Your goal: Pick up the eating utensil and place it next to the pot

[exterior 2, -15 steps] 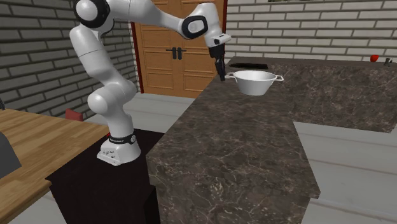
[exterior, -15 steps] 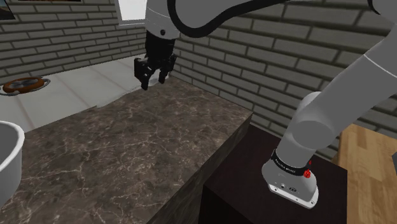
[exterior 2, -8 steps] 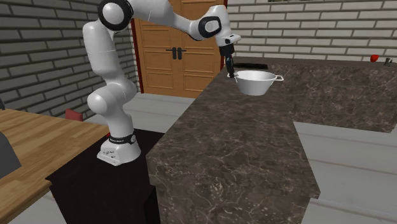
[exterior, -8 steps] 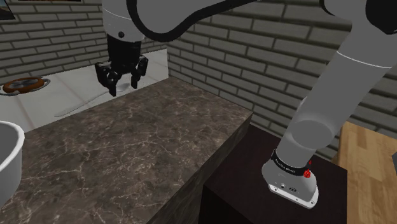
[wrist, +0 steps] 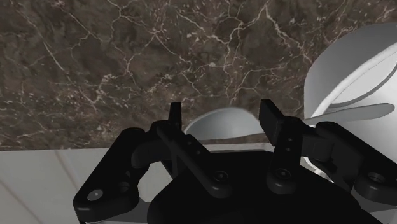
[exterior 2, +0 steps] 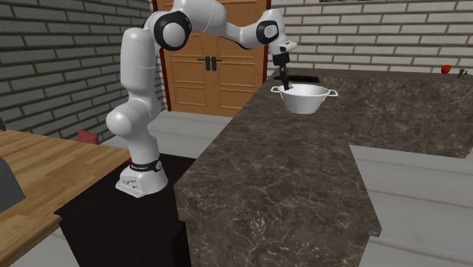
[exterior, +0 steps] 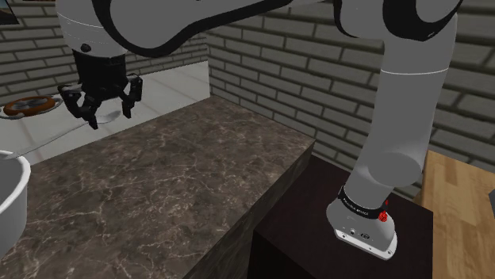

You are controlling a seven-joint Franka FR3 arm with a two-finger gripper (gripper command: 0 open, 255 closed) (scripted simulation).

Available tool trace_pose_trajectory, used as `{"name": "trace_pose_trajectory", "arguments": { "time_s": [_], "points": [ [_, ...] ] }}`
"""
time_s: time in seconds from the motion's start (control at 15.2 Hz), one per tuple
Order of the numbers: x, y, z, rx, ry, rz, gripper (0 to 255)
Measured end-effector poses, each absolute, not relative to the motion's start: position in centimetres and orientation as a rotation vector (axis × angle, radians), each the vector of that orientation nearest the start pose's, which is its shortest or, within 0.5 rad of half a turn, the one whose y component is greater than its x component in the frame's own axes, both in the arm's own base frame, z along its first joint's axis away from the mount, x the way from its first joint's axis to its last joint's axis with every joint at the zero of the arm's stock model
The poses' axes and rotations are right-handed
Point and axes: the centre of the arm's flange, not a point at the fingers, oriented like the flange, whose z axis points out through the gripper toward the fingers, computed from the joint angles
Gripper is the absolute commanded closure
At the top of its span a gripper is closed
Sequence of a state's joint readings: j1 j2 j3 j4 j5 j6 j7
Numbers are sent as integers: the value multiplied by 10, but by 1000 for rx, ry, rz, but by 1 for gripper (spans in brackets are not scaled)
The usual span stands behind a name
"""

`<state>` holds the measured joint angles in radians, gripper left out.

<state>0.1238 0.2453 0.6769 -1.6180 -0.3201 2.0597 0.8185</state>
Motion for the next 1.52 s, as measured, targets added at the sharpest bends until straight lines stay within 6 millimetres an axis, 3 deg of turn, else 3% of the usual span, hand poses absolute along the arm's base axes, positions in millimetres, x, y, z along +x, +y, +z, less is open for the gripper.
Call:
{"name": "trace_pose_trajectory", "arguments": {
  "time_s": [1.52],
  "points": [
    [491, 426, 412, -3029, -93, -436, 255]
  ]
}}
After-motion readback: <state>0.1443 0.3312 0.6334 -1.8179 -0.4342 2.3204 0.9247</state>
